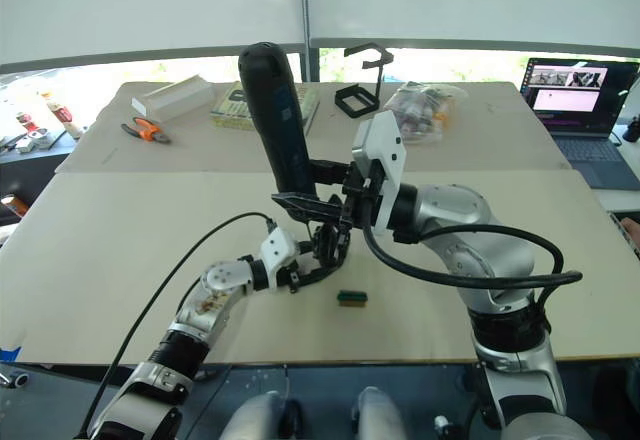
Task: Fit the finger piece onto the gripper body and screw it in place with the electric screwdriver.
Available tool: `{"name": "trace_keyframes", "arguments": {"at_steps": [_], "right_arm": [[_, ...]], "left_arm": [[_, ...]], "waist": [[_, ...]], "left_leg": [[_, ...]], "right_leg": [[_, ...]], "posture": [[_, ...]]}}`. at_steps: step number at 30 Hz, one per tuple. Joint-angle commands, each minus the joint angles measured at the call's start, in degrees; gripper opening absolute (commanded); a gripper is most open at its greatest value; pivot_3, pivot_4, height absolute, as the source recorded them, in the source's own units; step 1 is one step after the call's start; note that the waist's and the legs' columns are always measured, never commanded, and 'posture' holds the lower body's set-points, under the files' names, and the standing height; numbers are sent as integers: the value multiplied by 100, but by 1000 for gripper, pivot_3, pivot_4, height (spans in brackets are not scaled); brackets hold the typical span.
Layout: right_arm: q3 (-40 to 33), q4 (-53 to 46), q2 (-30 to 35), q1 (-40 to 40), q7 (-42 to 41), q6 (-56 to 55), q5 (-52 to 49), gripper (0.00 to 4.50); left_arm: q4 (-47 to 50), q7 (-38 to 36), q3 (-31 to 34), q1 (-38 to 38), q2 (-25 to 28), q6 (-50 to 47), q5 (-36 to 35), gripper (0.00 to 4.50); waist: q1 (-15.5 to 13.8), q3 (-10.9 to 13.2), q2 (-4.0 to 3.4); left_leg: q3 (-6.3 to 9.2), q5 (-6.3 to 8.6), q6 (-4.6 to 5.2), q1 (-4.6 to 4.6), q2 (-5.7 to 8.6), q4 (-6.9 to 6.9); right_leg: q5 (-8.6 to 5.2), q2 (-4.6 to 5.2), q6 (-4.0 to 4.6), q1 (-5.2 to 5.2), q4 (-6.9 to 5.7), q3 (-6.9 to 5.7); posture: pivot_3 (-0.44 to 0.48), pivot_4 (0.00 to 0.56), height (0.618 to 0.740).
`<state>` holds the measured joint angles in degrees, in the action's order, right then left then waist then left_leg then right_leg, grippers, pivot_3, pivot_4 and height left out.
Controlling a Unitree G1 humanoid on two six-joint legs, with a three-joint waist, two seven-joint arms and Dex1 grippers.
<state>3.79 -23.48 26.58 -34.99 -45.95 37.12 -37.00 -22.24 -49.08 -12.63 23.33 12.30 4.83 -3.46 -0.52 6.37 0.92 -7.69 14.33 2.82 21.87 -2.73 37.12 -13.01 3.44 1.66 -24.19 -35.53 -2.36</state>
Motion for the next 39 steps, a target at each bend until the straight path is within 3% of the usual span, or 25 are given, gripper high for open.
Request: {"name": "trace_keyframes", "arguments": {"at_steps": [1,39], "right_arm": [[-169,-144,9,-141,-26,-219,-46,1923],[-114,-6,-39,-248,-86,-259,17,1923]], "left_arm": [[229,-17,-19,-6,30,29,-43,2303],[232,-60,-40,50,26,1,-51,2303]], "waist": [[0,0,0],[1,0,0]], "left_leg": [[0,0,0,0,0,0],[0,0,0,1,0,-1]], "right_leg": [[0,0,0,0,0,0],[0,0,0,-2,1,0]], "posture": [[0,150,740],[0,150,740]]}}
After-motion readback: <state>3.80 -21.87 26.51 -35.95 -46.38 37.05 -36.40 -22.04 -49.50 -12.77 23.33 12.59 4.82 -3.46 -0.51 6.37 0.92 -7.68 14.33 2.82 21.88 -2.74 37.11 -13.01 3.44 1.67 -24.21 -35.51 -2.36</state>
